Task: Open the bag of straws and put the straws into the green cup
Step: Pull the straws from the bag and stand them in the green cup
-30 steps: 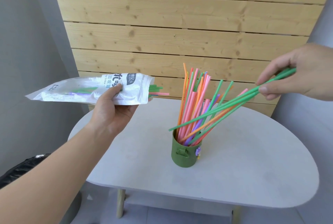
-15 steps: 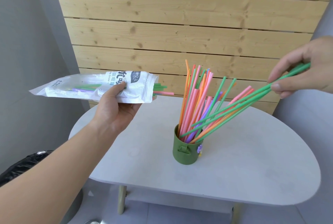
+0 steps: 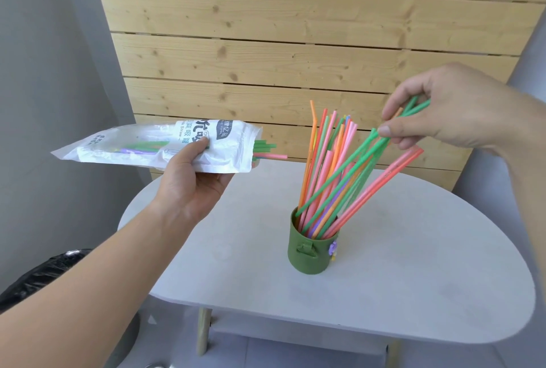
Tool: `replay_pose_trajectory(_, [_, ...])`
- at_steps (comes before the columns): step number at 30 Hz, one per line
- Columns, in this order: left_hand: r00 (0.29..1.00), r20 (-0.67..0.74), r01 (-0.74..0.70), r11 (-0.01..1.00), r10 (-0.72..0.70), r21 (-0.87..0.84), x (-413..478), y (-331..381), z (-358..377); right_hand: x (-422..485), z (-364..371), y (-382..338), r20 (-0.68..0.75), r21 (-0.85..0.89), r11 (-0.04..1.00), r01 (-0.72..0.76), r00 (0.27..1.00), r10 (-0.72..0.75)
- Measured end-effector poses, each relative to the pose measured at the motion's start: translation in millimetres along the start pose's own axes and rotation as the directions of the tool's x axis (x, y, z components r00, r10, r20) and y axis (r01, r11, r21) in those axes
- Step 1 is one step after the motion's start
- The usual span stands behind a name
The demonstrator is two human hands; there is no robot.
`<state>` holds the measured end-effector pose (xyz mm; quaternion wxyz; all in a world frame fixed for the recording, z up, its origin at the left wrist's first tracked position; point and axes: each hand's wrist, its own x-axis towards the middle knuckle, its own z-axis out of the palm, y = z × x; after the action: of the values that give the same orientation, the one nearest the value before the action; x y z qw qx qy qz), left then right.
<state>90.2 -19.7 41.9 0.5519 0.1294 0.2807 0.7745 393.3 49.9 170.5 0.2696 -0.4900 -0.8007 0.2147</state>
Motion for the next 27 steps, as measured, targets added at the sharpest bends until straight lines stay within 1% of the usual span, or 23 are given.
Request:
replay_pose_trajectory(3, [1.000,-0.013,-0.004,1.000,0.004,-0.004,-0.5,2.7,-2.5,8.5,6.2,-0.5,0.019,-0.030,0.999,-0.026,0.999,0.026])
replay_pose_trajectory(6, [1.000,-0.013,-0.016,1.000,0.016,0.004,0.1,5.4,-5.1,11.6,5.3,-0.6,0.113,-0.088,0.995,-0.039,0.992,0.048])
replay_pose_trajectory(8, [1.000,-0.010,-0.019,1.000,0.019,0.009,0.1,6.3,-6.0,11.5,2.6,-0.7,0.170,-0.129,0.991,-0.027,0.984,0.049])
replay_pose_trajectory(10, [1.000,-0.014,-0.024,1.000,0.024,0.017,0.2,6.7,-6.5,12.0,2.9,-1.5,0.169,-0.169,0.986,-0.001,0.985,0.030])
replay_pose_trajectory(12, [1.000,-0.016,-0.025,0.999,0.025,0.021,0.7,6.8,-5.9,13.2,8.2,-4.0,0.122,-0.170,0.985,0.036,0.992,-0.015])
replay_pose_trajectory(16, [1.000,-0.003,-0.023,0.999,0.023,0.024,1.0,5.6,-4.1,21.3,27.9,-9.0,-0.065,-0.045,0.995,0.087,0.994,-0.090])
replay_pose_trajectory(18, [1.000,0.001,-0.023,0.999,0.023,0.023,1.4,5.0,-4.1,24.5,38.3,-10.6,-0.135,-0.055,0.991,0.123,0.982,-0.130])
replay_pose_trajectory(21, [1.000,-0.003,-0.025,0.999,0.025,0.023,1.4,5.6,-4.3,24.0,54.3,-14.9,-0.186,-0.190,0.966,0.174,0.960,-0.209])
replay_pose_trajectory(23, [1.000,0.002,-0.029,0.999,0.029,0.022,0.9,6.7,-4.2,22.6,64.4,-16.9,-0.140,-0.337,0.918,0.211,0.953,-0.270])
replay_pose_trajectory(25, [0.999,0.009,-0.034,0.999,0.034,0.023,0.1,7.3,-3.7,22.9,72.5,-14.3,-0.078,-0.508,0.829,0.234,0.946,-0.315])
replay_pose_trajectory(27, [0.999,0.014,-0.034,0.999,0.034,0.020,-0.7,7.6,-2.9,22.3,76.6,-10.7,-0.033,-0.619,0.757,0.209,0.956,-0.291])
